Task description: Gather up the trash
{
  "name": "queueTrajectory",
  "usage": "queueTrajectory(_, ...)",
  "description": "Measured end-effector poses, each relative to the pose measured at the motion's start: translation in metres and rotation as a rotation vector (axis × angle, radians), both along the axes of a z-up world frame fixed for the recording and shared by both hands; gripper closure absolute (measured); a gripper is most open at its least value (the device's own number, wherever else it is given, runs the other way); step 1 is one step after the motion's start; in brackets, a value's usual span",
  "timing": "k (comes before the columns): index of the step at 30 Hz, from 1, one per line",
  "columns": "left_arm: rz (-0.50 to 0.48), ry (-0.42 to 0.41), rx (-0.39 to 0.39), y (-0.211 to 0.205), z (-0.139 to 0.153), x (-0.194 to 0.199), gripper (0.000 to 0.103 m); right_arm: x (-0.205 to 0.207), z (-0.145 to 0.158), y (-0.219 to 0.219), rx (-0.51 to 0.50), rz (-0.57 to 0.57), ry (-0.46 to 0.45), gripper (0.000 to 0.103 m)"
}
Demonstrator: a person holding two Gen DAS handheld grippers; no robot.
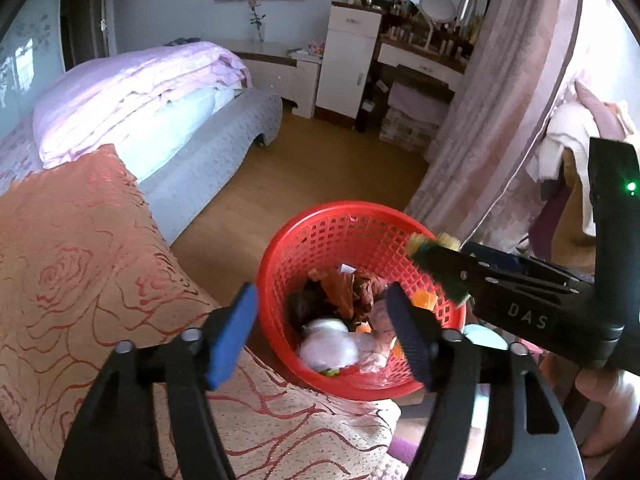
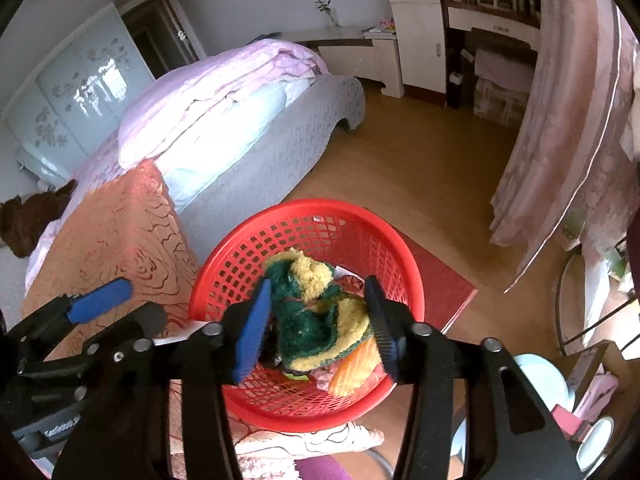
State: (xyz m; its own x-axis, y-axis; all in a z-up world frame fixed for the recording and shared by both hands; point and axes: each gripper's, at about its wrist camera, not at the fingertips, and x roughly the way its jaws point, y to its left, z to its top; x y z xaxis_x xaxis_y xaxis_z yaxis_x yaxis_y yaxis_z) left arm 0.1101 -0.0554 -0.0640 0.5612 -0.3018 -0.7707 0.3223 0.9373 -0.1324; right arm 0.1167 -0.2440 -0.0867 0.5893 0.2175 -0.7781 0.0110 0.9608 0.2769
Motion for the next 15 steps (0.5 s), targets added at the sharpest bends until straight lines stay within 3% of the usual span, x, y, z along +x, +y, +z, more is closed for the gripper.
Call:
queueTrajectory(3, 0.018, -0.004, -0.01, 0.005, 0.004, 0.0, 0.032, -0.002, 0.002, 0.0, -0.004, -0.014, -0.015, 0.042)
queueTrajectory(8, 0.054, -0.018, -0.013, 0.016, 0.012, -0.001, 0.029, -0.005, 0.007, -0.001, -0.017, -0.041, -0.039, 0.034)
queueTrajectory(15, 0.109, -0.087, 0.045, 0.034, 0.022, -0.015, 0.025, -0.016, 0.02, 0.002, -0.059, -0.081, -0.109, 0.016)
